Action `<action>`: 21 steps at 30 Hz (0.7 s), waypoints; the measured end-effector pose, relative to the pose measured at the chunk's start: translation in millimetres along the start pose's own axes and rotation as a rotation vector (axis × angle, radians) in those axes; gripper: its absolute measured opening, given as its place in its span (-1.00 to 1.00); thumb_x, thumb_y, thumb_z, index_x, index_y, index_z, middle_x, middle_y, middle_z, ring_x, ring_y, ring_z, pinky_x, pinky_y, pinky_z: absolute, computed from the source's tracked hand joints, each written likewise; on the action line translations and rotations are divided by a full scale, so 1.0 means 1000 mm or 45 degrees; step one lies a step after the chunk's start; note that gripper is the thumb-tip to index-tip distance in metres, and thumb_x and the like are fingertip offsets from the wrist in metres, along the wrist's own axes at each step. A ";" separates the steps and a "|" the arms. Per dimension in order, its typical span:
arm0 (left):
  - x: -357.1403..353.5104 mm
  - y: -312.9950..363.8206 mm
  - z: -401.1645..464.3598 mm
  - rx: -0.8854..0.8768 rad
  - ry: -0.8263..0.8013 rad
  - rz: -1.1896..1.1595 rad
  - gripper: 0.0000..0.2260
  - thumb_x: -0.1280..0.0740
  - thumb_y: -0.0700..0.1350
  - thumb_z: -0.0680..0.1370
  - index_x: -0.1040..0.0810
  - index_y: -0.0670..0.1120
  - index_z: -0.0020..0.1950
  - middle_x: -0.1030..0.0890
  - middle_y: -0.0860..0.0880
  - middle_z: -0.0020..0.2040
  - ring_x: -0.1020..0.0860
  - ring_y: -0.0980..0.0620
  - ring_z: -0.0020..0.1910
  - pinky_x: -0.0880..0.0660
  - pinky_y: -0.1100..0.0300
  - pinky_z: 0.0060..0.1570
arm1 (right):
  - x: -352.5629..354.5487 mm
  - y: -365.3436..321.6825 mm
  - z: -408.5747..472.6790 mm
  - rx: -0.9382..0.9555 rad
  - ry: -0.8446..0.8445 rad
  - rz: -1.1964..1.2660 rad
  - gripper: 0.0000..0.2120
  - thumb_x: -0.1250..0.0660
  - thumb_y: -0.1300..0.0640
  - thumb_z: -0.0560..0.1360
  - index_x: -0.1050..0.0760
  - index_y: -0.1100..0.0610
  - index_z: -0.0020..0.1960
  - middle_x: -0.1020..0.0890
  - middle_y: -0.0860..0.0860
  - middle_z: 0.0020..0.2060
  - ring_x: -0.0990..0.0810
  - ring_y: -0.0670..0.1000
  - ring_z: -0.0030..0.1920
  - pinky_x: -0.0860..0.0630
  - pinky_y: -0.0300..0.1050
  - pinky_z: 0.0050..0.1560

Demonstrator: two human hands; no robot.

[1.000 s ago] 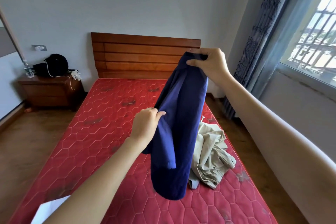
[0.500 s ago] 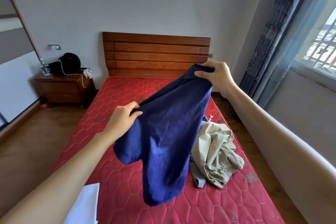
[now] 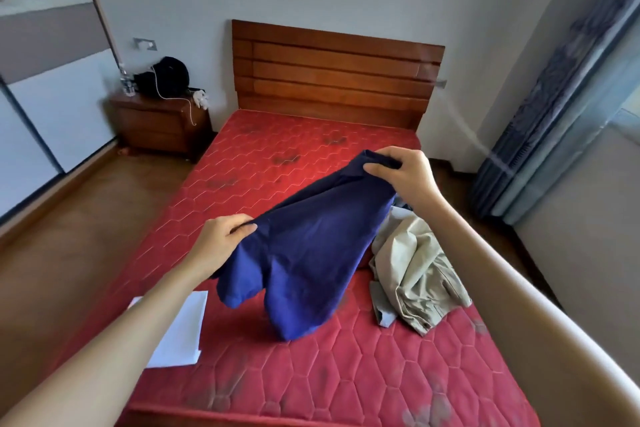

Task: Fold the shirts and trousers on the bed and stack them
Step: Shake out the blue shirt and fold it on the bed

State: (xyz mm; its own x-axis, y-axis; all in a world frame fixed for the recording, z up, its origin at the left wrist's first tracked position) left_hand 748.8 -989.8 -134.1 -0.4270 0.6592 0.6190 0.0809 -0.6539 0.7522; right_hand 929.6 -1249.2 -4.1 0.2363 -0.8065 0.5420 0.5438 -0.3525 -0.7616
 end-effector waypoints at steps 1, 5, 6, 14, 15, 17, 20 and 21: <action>-0.001 -0.002 -0.010 0.006 -0.052 -0.009 -0.80 -0.35 -0.16 0.58 -0.59 0.05 -0.22 -0.58 0.13 -0.33 -0.50 0.15 -0.30 -0.39 0.26 -0.20 | -0.003 -0.001 -0.010 -0.008 -0.013 0.017 -0.81 -0.49 0.10 0.41 -0.60 -0.20 -0.20 -0.63 -0.26 -0.34 -0.56 -0.27 -0.29 -0.47 -0.36 -0.30; 0.002 -0.008 -0.045 0.061 -0.256 -0.102 -0.74 -0.33 -0.15 0.59 -0.56 0.08 -0.28 -0.56 0.07 -0.36 -0.46 0.13 -0.31 -0.40 0.22 -0.23 | -0.007 -0.011 -0.042 -0.007 -0.037 0.071 -0.80 -0.51 0.14 0.40 -0.63 -0.18 -0.17 -0.67 -0.22 -0.27 -0.60 -0.22 -0.22 -0.54 -0.23 -0.15; 0.005 -0.008 -0.053 0.081 -0.300 -0.156 -0.79 -0.32 -0.15 0.60 -0.61 0.04 -0.21 -0.63 0.01 -0.29 -0.53 0.10 -0.25 -0.45 0.15 -0.16 | -0.008 -0.017 -0.049 -0.005 -0.042 0.088 -0.80 -0.51 0.14 0.40 -0.64 -0.17 -0.17 -0.68 -0.20 -0.27 -0.61 -0.19 -0.21 -0.56 -0.18 -0.12; 0.040 -0.014 -0.113 0.133 -0.447 -0.428 -0.87 -0.31 -0.20 0.60 -0.66 -0.12 -0.04 -0.71 -0.04 -0.09 -0.66 0.11 -0.10 -0.52 0.35 -0.14 | -0.033 -0.061 -0.092 0.001 -0.064 0.212 -0.83 -0.52 0.15 0.40 -0.66 -0.13 -0.19 -0.66 -0.19 -0.32 -0.59 -0.19 -0.29 -0.47 -0.34 -0.29; 0.042 -0.017 -0.116 0.136 -0.450 -0.432 -0.87 -0.31 -0.20 0.60 -0.66 -0.12 -0.05 -0.71 -0.05 -0.10 -0.66 0.11 -0.11 -0.53 0.33 -0.14 | -0.038 -0.061 -0.093 -0.012 -0.074 0.211 -0.83 -0.51 0.16 0.40 -0.66 -0.12 -0.17 -0.66 -0.19 -0.32 -0.59 -0.18 -0.28 -0.49 -0.32 -0.27; 0.043 -0.028 -0.117 0.129 -0.441 -0.390 -0.87 -0.32 -0.20 0.60 -0.65 -0.14 -0.07 -0.70 -0.08 -0.11 -0.65 0.09 -0.11 -0.57 0.22 -0.09 | -0.052 -0.055 -0.090 -0.045 -0.100 0.200 -0.85 -0.51 0.18 0.41 -0.65 -0.07 -0.14 -0.66 -0.16 -0.31 -0.59 -0.17 -0.27 -0.50 -0.31 -0.23; 0.033 -0.062 -0.108 0.172 -0.422 -0.283 -0.85 -0.32 -0.16 0.60 -0.62 -0.15 -0.13 -0.66 -0.20 -0.16 -0.56 0.04 -0.20 -0.51 0.01 -0.07 | -0.087 -0.030 -0.075 -0.121 -0.174 0.165 -0.87 -0.49 0.22 0.42 -0.65 0.03 -0.09 -0.66 -0.09 -0.25 -0.59 -0.17 -0.24 -0.51 -0.28 -0.17; 0.027 -0.078 -0.104 0.190 -0.407 -0.237 -0.82 -0.33 -0.15 0.60 -0.60 -0.09 -0.20 -0.62 -0.20 -0.25 -0.49 0.06 -0.26 -0.46 0.02 -0.16 | -0.102 -0.016 -0.067 -0.151 -0.209 0.144 -0.87 -0.49 0.23 0.42 -0.66 0.06 -0.07 -0.66 -0.06 -0.23 -0.59 -0.15 -0.21 -0.52 -0.26 -0.14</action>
State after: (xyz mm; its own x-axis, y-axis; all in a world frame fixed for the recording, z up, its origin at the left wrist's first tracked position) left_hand 637.0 -959.6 -199.0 -0.1467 0.8591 0.4903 0.1682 -0.4668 0.8682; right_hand 842.4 -1192.9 -70.8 0.4233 -0.7594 0.4941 0.4100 -0.3257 -0.8519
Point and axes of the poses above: each hand's wrist, its own z-axis towards the middle knuckle, its own x-axis out of the back of the hand, y = z × x, the point moved 9 cm from there along z, towards the middle knuckle
